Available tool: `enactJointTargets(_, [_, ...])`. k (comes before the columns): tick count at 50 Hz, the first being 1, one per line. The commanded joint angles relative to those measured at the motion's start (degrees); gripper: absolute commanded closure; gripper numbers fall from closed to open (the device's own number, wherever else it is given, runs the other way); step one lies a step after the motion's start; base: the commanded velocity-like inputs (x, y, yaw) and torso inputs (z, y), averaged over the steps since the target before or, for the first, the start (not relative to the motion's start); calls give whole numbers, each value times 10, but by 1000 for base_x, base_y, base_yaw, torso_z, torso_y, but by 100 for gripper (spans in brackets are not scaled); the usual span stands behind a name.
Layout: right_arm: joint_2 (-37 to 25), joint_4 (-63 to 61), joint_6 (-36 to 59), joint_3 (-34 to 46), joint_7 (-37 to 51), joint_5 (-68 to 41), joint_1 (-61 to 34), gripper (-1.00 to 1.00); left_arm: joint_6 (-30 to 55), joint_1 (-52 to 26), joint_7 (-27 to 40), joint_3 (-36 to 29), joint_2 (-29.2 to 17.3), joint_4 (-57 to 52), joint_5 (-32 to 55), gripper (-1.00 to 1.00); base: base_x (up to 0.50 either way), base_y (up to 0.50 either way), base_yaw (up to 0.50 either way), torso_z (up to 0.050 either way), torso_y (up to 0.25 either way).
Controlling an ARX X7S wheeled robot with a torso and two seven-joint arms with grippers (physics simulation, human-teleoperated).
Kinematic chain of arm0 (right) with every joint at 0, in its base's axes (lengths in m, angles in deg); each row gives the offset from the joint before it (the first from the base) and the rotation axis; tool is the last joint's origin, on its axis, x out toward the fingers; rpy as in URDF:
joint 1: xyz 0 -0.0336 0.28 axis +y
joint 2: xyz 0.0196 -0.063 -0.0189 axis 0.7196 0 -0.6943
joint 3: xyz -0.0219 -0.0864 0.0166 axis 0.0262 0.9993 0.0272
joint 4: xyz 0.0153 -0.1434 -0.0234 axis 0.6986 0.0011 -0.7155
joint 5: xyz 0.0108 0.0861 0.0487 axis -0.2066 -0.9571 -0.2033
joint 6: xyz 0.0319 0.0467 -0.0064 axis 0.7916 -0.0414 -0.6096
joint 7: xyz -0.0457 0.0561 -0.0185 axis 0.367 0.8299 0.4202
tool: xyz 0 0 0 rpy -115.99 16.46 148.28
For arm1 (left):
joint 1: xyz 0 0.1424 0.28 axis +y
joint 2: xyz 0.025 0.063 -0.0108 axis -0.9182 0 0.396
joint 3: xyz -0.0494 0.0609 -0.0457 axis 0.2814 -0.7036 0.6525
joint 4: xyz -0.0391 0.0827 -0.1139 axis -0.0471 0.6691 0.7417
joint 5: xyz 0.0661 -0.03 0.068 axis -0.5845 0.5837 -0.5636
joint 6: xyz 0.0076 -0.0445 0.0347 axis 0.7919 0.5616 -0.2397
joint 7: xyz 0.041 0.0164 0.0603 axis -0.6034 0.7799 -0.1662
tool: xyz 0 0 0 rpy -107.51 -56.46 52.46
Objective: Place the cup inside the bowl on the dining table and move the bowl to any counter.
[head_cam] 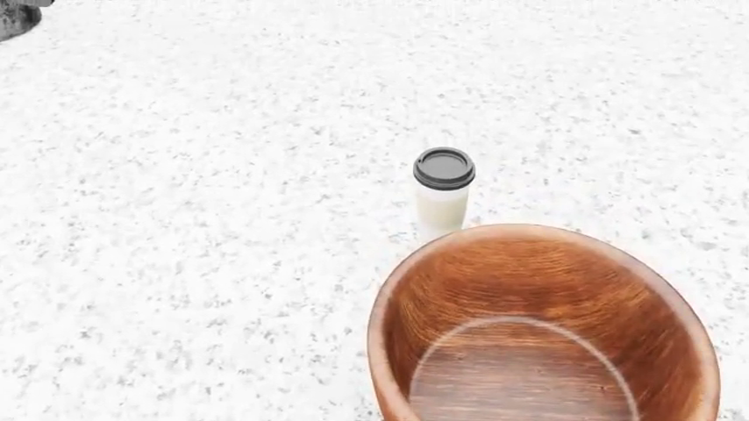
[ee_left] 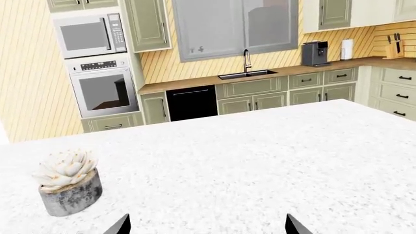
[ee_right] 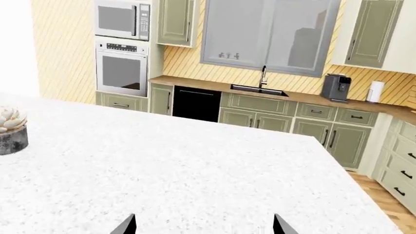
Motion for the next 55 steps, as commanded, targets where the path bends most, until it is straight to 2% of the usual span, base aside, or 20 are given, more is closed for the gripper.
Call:
enactJointTargets(1, [11, 9, 16, -4, -10, -28, 25, -100, 8, 7, 5, 8, 0, -9, 12, -100, 0, 0, 0, 0, 0])
enactJointTargets(7, [26, 43, 25, 13, -35, -36, 40, -100, 21, 21, 12, 15, -6, -26, 24, -100, 0, 0, 0, 0, 0])
enactJointTargets(13, [57, 96, -3, 72, -90, -3, 36, -100, 13, 21, 3, 9, -12, -25, 20, -100, 0, 0, 0, 0, 0])
enactJointTargets(15, [70, 110, -39, 103, -112, 24, 48, -100, 13, 22, 2, 11, -10, -24, 23, -100, 0, 0, 0, 0, 0])
enactJointTargets(18, [92, 148, -67, 87, -102, 27, 54, -100, 15, 34, 5, 13, -9, -35, 29, -100, 0, 0, 0, 0, 0])
enactJointTargets(24, [111, 193, -107, 122, -132, 62, 57, -100, 9, 45, 3, 12, -10, -33, 29, -100, 0, 0, 0, 0, 0])
enactJointTargets(36, [198, 419, -220, 167, -241, 118, 19, -100, 4, 56, 3, 10, -9, -33, 30, -100, 0, 0, 0, 0, 0])
enactJointTargets(39, [231, 507, -259, 177, -272, 136, -6, -100, 4, 55, 1, 9, -10, -33, 29, -100, 0, 0, 0, 0, 0])
enactJointTargets(44, [288, 670, -336, 187, -327, 163, -53, -100, 1, 56, 2, 8, -8, -32, 29, -100, 0, 0, 0, 0, 0])
enactJointTargets(55, [306, 680, -344, 126, -337, 223, -28, -100, -7, 64, -1, 8, -12, -35, 29, -100, 0, 0, 0, 0, 0])
